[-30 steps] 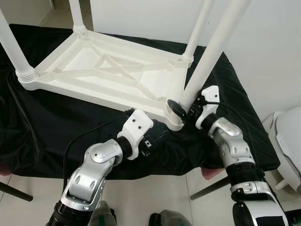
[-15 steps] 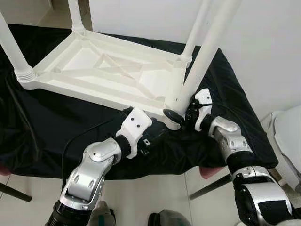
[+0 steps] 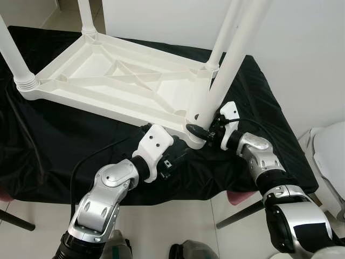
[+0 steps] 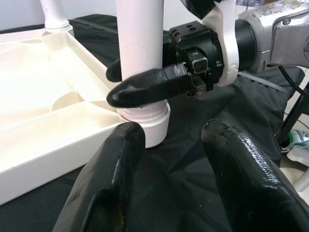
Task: Building children table
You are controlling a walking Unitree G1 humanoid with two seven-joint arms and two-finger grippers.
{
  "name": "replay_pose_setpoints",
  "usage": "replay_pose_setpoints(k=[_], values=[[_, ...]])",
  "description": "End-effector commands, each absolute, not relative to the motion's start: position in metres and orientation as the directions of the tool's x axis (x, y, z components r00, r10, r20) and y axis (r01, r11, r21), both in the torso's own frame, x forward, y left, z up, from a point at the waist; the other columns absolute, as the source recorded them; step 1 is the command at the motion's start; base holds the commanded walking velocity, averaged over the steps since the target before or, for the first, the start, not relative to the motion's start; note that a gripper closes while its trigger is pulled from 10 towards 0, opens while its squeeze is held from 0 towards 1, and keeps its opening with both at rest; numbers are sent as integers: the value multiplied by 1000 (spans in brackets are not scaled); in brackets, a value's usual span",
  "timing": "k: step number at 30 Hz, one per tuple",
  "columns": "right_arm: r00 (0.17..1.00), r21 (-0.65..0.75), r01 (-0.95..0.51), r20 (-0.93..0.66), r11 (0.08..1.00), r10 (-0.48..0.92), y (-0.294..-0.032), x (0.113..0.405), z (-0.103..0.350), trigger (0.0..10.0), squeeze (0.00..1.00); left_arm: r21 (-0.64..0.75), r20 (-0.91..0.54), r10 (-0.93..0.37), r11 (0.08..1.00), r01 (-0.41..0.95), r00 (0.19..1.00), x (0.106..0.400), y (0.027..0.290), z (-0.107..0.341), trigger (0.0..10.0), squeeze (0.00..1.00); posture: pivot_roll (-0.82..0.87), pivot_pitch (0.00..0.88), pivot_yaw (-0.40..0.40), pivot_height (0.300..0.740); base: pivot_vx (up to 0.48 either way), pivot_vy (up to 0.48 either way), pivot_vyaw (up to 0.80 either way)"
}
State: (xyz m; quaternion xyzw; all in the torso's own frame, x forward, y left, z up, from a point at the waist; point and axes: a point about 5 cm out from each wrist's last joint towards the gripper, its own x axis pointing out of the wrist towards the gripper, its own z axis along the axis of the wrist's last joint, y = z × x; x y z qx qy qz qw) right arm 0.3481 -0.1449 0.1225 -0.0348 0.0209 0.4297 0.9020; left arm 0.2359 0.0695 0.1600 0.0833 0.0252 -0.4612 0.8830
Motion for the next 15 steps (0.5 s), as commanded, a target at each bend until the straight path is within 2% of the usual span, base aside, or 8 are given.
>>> replay_pose_setpoints(k=[1,2,3,9,11,13,14,15], values=[[609,-33,-793,-87,609,788,-141,345,117,0,0,137,-107,-756,632,763,646,237,70,162,10000,0,36,12,-119,740,0,0,0],[606,-30,-795,-81,606,791,-141,343,115,0,0,136,-108,-757,631,764,644,236,70,161,10000,0,32,15,-119,740,0,0,0],[616,-17,-787,-67,617,785,-141,340,113,10000,0,134,-109,-758,630,765,643,235,69,161,10000,0,28,19,-119,740,0,0,0],[691,1,-722,-37,692,722,-139,329,109,10000,0,124,-109,-761,627,769,639,234,68,160,10000,0,13,29,-123,740,0,0,0],[691,1,-722,-37,692,722,-139,329,109,10000,0,124,-109,-761,627,769,639,234,68,160,10000,0,13,29,-123,740,0,0,0],[766,35,-642,-3,766,642,-138,326,110,10000,0,118,-108,-764,626,771,636,234,66,159,10000,0,6,29,-123,740,0,0,0],[766,35,-642,-3,766,642,-138,326,110,10000,0,118,-108,-764,626,771,636,234,66,159,10000,0,6,29,-123,740,0,0,0],[830,66,-558,22,827,558,-137,325,111,10000,0,115,-106,-764,626,771,636,235,66,159,10000,0,4,29,-120,740,0,0,0]])
